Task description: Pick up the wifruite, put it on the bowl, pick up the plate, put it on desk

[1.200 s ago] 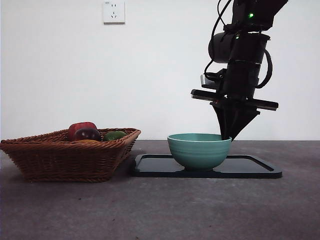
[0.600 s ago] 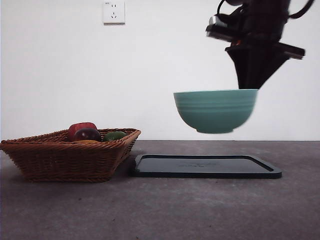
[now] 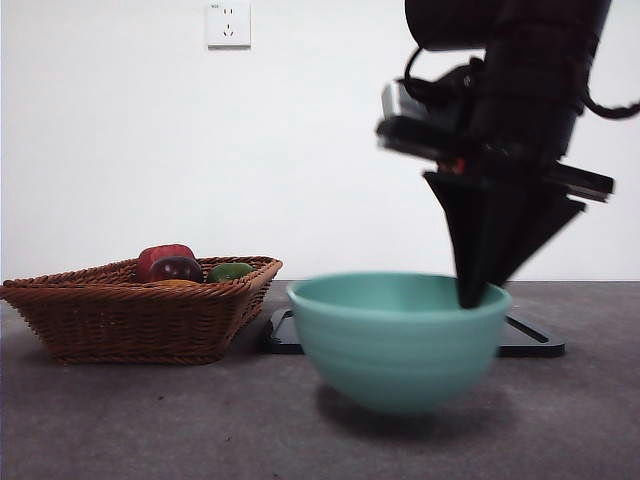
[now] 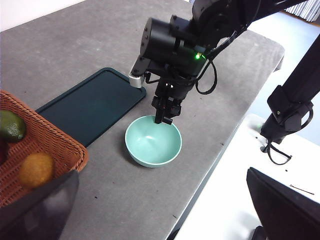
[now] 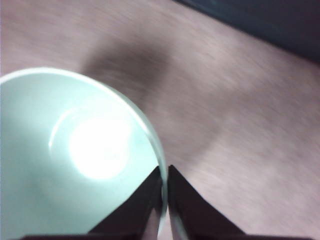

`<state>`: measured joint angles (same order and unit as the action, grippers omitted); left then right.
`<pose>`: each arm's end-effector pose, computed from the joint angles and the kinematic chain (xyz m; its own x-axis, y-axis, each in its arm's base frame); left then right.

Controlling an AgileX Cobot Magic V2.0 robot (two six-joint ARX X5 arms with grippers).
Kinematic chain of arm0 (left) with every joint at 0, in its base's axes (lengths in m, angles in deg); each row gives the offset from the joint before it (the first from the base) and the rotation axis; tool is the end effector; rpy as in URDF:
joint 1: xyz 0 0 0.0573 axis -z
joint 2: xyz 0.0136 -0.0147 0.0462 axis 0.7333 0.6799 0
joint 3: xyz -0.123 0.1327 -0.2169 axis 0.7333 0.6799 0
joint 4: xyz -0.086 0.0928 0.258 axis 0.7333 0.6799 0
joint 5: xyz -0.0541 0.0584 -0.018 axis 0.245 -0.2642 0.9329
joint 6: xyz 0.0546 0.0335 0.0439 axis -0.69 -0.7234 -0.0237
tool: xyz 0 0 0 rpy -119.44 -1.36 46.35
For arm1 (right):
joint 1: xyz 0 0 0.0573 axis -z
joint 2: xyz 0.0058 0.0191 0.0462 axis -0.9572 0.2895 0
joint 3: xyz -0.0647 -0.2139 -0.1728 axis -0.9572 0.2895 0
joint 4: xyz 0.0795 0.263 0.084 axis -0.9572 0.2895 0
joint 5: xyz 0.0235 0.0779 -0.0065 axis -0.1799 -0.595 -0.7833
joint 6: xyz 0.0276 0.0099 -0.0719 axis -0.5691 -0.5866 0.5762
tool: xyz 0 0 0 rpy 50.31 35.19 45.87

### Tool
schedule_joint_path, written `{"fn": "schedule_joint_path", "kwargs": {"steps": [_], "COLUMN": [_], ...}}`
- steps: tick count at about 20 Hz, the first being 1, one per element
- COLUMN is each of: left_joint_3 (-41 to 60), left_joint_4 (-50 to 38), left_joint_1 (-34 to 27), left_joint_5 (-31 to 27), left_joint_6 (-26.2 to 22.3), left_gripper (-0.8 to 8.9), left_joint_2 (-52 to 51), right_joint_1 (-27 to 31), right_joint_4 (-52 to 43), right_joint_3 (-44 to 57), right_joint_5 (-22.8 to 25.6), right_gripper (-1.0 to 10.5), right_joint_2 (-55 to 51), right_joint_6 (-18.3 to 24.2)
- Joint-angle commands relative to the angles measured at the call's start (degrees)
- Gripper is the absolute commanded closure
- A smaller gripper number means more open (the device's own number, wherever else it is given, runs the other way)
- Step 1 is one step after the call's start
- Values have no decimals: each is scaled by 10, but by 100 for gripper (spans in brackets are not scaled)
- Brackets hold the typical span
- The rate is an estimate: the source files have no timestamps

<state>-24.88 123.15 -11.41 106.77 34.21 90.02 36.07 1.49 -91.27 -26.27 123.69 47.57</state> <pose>0.0638 -0.0731 0.4455 0.4570 -0.7614 -0.4599 0.8285 0.5525 -0.0915 0.2497 0.1949 0.1845 0.1965 0.2415 -0.9503 -0.3334 0.9279 0.1669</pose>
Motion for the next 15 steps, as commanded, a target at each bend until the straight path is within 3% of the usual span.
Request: {"fn": "schedule_joint_path", "kwargs": {"steps": [1,7,11,15], "left_joint_3": [-6,-6,-6,-6], "left_joint_4": [-6,-6,-6,-7], "left_joint_1": [4,4,4,4], "left_joint_5": [1,1,1,1], "left_joint_6": [-7,-7,-7,-7], "left_gripper": [190,190,190,190], "left_joint_2": [5,5,6,6], "right_joint_1": [-4,-4,-1,-2], "right_joint_4": [-17,-30,-29,23], "right_joint_3": [12,29,11,-43], "right_joint_5": [3,2,7,44], "right_gripper": [939,926,567,434], "right_joint_2": [10,12,10,-25], "right_joint_6": [-33,-39,-38,-31]}}
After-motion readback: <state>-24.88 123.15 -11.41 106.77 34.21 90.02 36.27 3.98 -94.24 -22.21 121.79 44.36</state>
